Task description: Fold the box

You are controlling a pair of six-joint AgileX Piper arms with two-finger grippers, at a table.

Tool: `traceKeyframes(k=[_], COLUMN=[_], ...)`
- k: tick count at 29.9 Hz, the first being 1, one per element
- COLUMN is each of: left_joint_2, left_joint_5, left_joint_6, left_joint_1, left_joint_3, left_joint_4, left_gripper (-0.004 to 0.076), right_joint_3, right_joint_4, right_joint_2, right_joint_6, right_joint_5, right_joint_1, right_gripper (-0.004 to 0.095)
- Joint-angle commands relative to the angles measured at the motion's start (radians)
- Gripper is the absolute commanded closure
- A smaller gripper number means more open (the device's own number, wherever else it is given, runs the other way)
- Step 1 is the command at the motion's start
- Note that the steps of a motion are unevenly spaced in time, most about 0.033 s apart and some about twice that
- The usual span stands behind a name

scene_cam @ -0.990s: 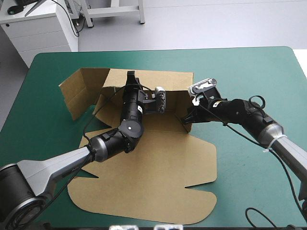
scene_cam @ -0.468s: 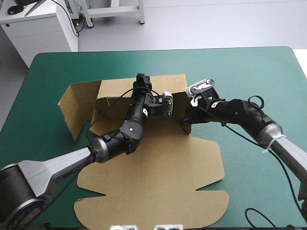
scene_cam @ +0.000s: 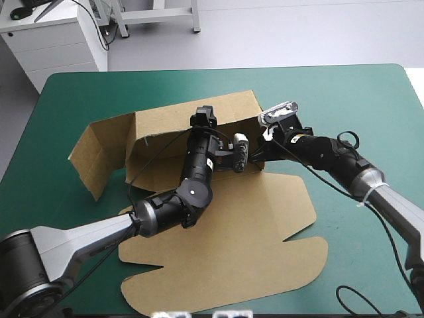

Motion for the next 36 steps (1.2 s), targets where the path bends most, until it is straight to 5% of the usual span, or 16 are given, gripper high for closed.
traceKeyframes(k=[1,7,13,16,19,23,36], left_joint_2=[-0.046,-0.046,-0.046,-0.046,-0.046,-0.063,-0.374], left_joint_5=[0.125,0.198,0.275,0.293,0.297,0.278,-0.161], left_joint_6=[-0.006,-0.006,-0.006,-0.006,-0.006,0.000,0.000], left_joint_1=[-0.056,-0.100,-0.128,-0.149,-0.166,-0.168,-0.043], left_joint_3=[-0.032,-0.032,-0.032,-0.032,-0.032,-0.032,-0.032], left_joint_4=[0.127,0.127,0.127,0.127,0.125,0.102,-0.431], left_gripper=[0.0248,0.0248,0.0279,0.0436,0.0706,0.0721,0.0722], right_joint_3=[-0.040,-0.046,-0.140,-0.200,-0.243,-0.259,-0.259], right_joint_4=[0.027,0.027,0.008,-0.019,-0.075,-0.173,-0.247], right_joint_2=[-0.003,0.037,0.067,0.081,0.090,0.090,0.090], right_joint_6=[0.014,0.061,0.063,0.098,0.148,0.219,0.275], right_joint_5=[-0.140,-0.162,-0.013,0.070,0.114,0.135,0.172], right_joint_1=[0.001,-0.025,-0.072,-0.092,-0.101,-0.101,-0.101], right_gripper=[0.0925,0.0925,0.0925,0.0925,0.0925,0.0925,0.0926])
